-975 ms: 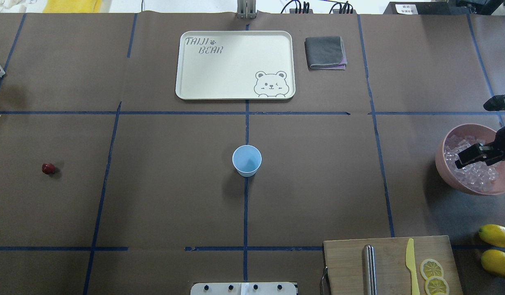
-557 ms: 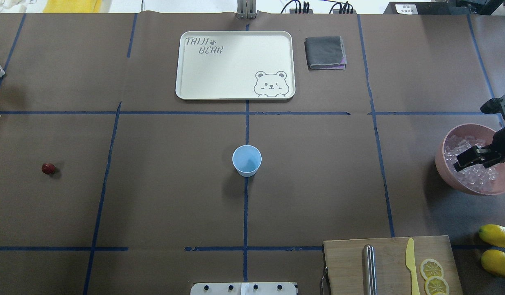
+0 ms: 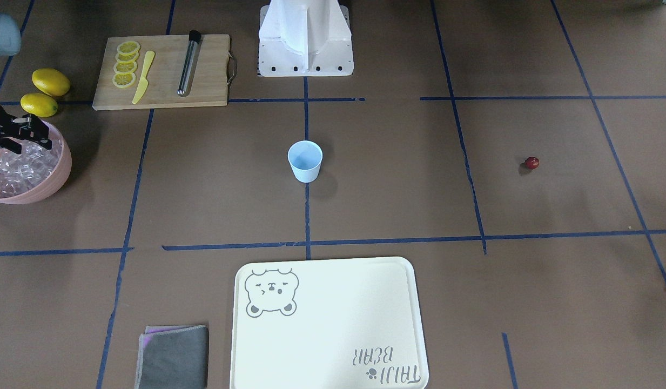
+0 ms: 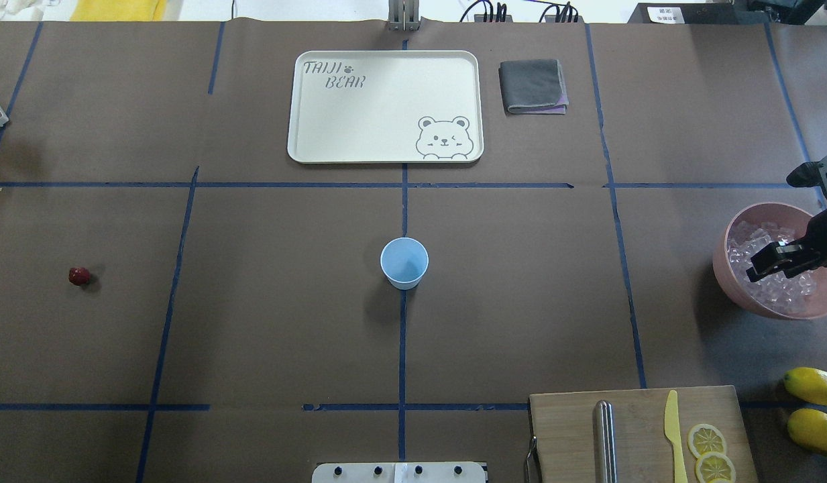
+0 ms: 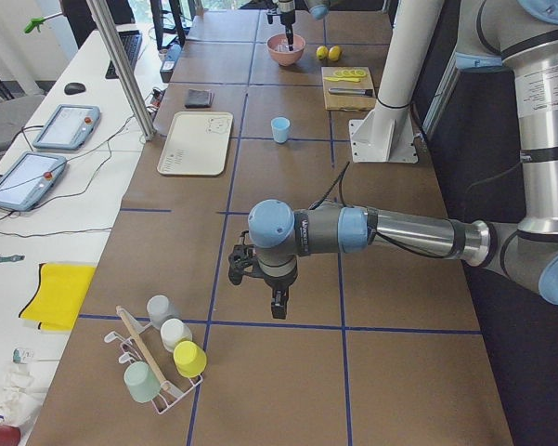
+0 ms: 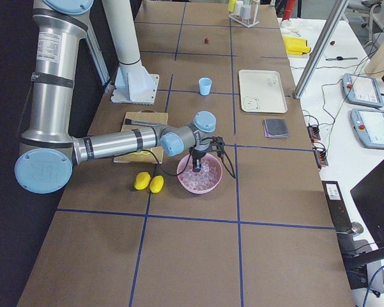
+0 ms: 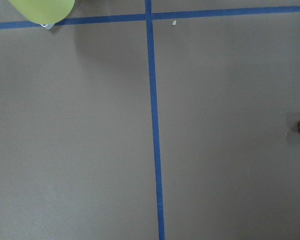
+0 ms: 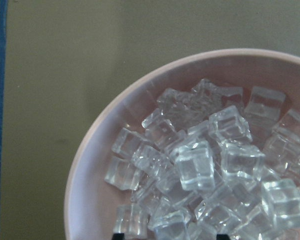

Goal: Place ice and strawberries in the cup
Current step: 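Lower the right gripper into the pink bowl and grasp an ice cube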

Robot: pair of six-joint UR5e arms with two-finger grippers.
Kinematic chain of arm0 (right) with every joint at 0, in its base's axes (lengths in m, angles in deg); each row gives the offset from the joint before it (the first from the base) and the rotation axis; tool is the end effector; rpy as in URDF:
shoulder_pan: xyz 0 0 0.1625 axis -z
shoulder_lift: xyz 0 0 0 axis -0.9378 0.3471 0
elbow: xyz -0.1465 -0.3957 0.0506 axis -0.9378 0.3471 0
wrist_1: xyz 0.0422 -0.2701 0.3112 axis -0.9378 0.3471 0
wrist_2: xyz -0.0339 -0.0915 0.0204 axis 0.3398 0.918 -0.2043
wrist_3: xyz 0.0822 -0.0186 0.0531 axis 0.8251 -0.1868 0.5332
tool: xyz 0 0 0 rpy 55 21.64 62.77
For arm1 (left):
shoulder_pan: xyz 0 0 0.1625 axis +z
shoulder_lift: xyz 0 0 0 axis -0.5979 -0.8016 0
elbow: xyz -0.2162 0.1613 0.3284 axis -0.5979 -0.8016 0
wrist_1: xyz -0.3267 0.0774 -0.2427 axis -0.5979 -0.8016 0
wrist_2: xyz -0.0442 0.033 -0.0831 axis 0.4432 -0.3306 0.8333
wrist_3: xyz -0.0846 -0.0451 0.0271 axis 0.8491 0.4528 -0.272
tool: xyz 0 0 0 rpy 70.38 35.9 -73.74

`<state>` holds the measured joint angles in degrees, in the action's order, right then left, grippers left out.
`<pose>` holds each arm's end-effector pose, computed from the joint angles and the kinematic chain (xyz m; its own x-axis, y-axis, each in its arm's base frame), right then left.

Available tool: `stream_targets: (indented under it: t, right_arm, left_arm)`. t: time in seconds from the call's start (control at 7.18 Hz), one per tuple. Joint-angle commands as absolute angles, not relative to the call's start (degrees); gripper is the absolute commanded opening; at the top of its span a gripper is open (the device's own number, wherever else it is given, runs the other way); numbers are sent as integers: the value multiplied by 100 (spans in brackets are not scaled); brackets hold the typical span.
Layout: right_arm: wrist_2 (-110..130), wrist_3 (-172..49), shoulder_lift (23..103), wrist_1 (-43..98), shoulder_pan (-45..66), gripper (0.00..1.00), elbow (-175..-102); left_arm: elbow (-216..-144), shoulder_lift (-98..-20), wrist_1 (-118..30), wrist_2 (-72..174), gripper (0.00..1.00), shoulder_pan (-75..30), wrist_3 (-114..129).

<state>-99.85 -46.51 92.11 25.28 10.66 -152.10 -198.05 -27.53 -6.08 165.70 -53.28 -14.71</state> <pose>-0.1718 -0.4136 0.5598 0.6678 -0.1006 0.7376 0.1454 0.9894 0.0032 -0.0613 -0.3953 0.6051 0.6863 0.0650 -0.7244 -0.0865 0.9962 0.0074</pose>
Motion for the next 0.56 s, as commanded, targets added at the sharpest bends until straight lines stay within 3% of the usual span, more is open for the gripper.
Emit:
stream_targets:
  t: [0.0, 0.42]
  right_arm:
    - [-9980, -4658, 9195, 2525, 1071, 69, -15184]
    - [-9989, -4658, 9178, 2525, 1071, 63, -15176]
  left_arm:
    - [-19799, -2753, -608, 16570, 100, -5328, -1474]
    - [-19808, -2753, -608, 16570, 100, -5328, -1474]
